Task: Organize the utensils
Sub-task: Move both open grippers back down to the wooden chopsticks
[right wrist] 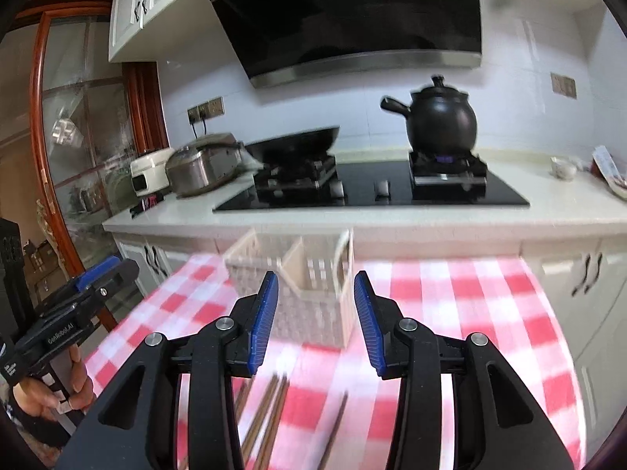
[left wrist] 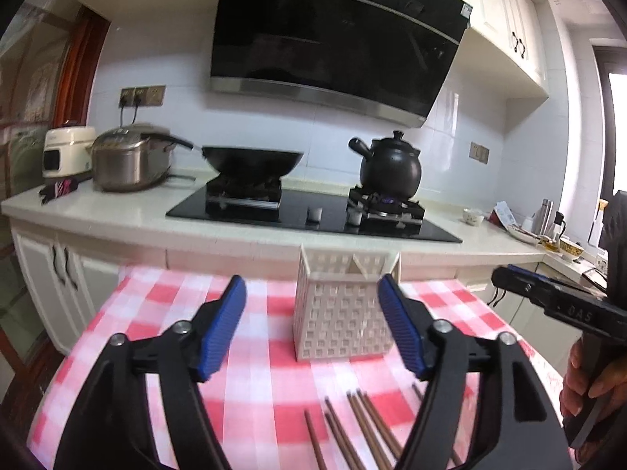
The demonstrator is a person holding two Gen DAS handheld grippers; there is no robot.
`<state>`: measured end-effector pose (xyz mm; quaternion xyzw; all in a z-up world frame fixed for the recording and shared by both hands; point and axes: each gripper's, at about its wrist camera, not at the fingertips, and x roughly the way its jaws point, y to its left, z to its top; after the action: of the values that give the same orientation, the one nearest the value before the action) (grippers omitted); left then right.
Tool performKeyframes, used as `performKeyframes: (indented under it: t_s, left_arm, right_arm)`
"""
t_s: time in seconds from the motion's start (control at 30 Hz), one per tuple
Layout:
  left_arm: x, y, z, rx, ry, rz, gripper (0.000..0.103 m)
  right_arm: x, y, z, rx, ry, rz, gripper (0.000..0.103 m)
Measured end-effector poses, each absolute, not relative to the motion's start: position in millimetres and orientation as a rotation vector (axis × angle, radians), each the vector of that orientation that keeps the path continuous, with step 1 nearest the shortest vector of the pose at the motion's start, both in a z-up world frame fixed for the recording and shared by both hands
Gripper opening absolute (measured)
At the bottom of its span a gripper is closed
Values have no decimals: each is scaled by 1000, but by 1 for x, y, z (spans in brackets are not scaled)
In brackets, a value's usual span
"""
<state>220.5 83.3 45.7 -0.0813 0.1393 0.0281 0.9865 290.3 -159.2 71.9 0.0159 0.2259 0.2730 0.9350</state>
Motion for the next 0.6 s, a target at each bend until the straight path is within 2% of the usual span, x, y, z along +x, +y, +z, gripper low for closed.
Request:
performKeyframes:
  t_s: [0.1,0.23,0.6]
  left_arm:
    - [201,76,29,-165,313,76,78]
    - [188,66,12,-130,367,91,81]
    - [200,82,-47,-233,595,100,81]
  right_arm:
    - [274,-166,51,32,505,543,40]
    - [261,-174,21,28,573,526,40]
    - [255,-180,-32,14,701,494,40]
